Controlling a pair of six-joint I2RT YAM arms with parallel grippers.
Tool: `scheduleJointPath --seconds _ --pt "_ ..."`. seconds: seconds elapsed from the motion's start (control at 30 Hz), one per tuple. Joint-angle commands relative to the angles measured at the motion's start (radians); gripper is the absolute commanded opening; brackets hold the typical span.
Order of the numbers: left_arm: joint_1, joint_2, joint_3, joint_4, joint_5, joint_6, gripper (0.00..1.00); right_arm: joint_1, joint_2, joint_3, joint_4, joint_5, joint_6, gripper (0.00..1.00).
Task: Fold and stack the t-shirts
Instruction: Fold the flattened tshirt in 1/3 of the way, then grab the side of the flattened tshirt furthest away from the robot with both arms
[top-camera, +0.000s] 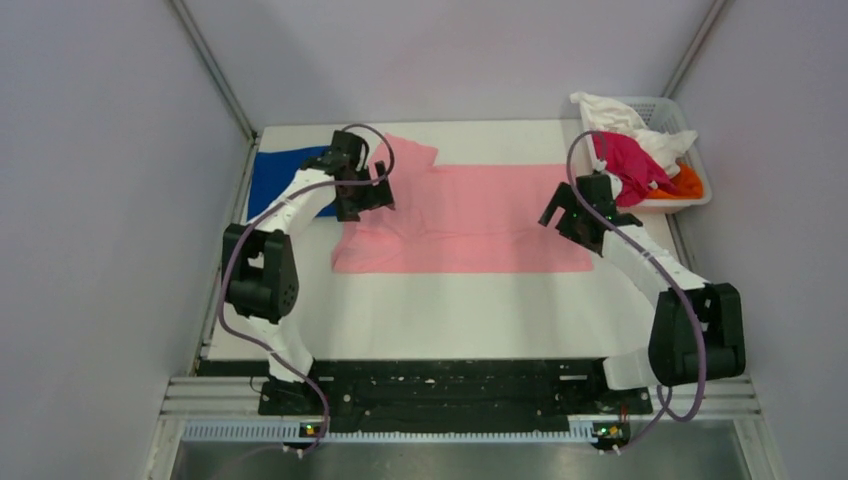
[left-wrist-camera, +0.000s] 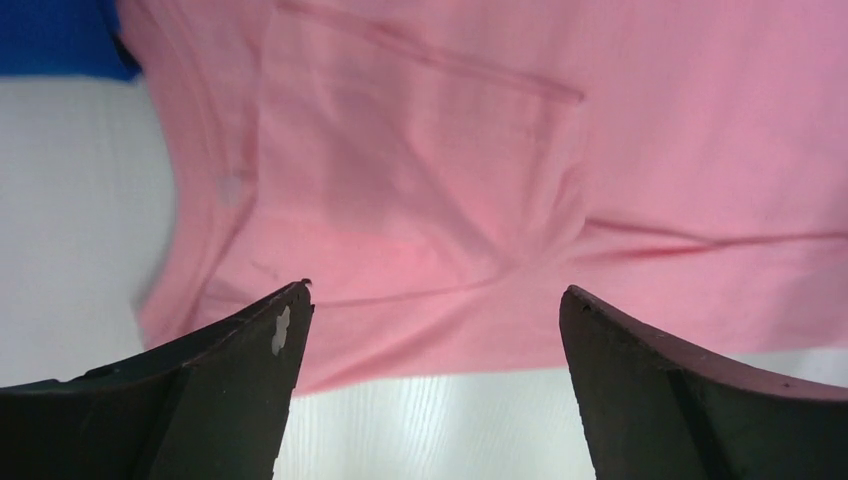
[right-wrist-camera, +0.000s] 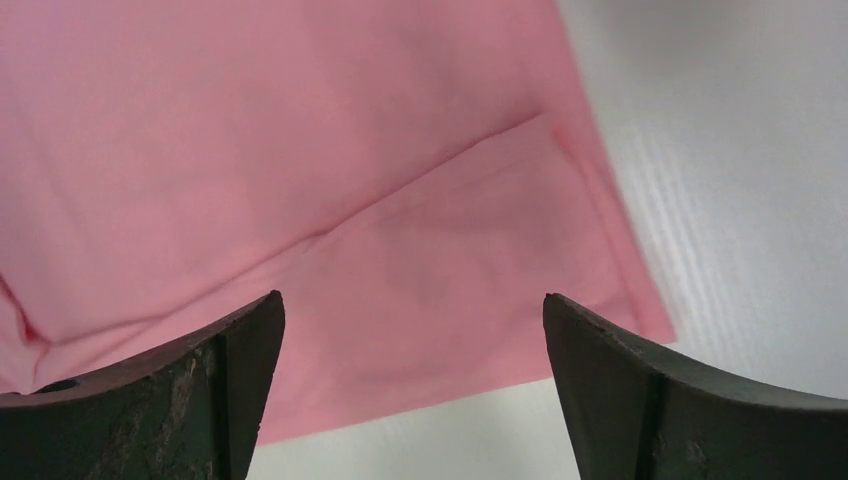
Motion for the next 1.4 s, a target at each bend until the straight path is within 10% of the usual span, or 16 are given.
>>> scheduleJointPath --seconds 0.0,0.47,0.97,1.37 --pt "-0.021 -0.086 -0.167 0.131 0.143 -0.066 0.98 0.097 0.042 -0.054 0.154 -0.126 -0.035 0.99" --pt "-0.028 -0.121 -0.573 0.241 0.07 -0.142 0.98 0.188 0.046 -0.298 0.208 -0.137 0.059 0.99" --pt "-0.334 -0.731 -1.149 0.166 0.0 -0.544 0.98 0.204 -0.459 -0.537 -0.075 -0.113 0.129 0.99" --pt "-0.361 -0.935 -1.104 -0.04 -0.229 -0.677 0.99 0.203 -0.568 -0.526 -0.17 -0.032 0.137 0.99"
